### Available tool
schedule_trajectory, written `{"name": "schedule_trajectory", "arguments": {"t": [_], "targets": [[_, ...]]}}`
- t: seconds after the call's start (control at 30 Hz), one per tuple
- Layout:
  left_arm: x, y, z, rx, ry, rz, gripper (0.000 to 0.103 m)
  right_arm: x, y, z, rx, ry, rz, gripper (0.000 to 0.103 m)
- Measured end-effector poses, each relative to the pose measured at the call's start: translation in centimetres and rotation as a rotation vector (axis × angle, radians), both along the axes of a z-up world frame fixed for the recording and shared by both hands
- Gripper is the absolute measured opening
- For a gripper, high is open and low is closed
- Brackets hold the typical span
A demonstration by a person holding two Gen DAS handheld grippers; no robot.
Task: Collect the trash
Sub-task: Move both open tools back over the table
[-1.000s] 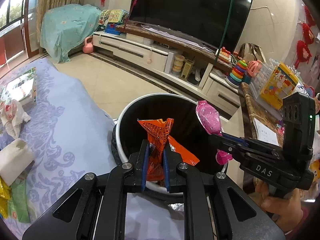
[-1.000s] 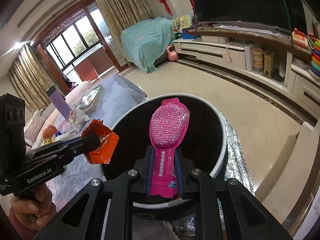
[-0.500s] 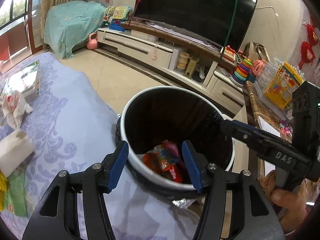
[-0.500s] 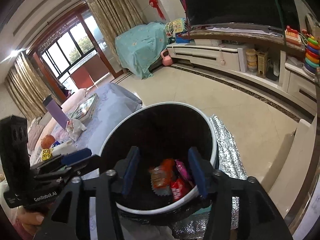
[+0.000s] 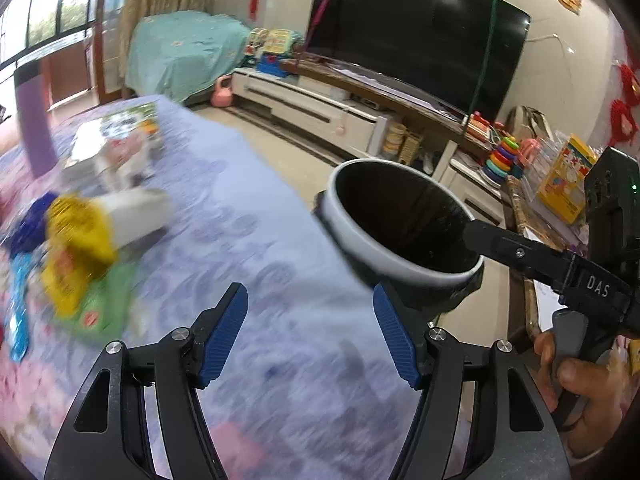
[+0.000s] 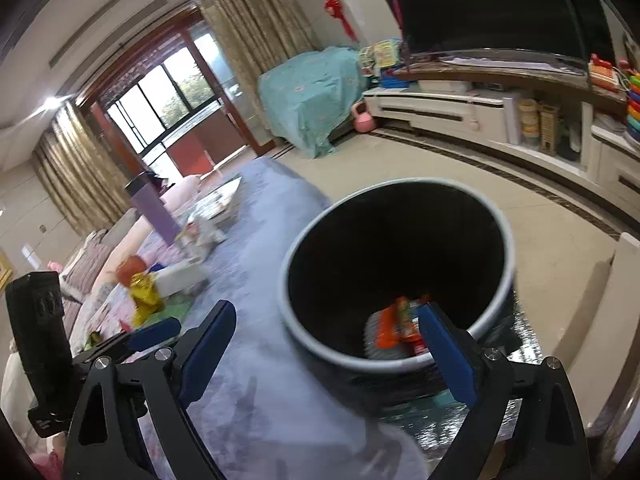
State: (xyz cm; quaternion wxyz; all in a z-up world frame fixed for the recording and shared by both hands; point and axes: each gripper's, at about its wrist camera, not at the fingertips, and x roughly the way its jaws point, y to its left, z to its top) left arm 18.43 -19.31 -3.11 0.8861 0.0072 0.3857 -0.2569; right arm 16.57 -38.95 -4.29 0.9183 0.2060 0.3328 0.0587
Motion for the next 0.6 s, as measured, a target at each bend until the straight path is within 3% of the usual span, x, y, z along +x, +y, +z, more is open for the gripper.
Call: {"name": "schedule_trajectory", "arguments": {"t": [0.6], "targets": [[-3.2, 12.7, -1.1, -0.018, -0.007, 0.229, 0.067, -0.2, 11.6, -1.1, 0.0, 0.023, 0.185, 0.094]]}}
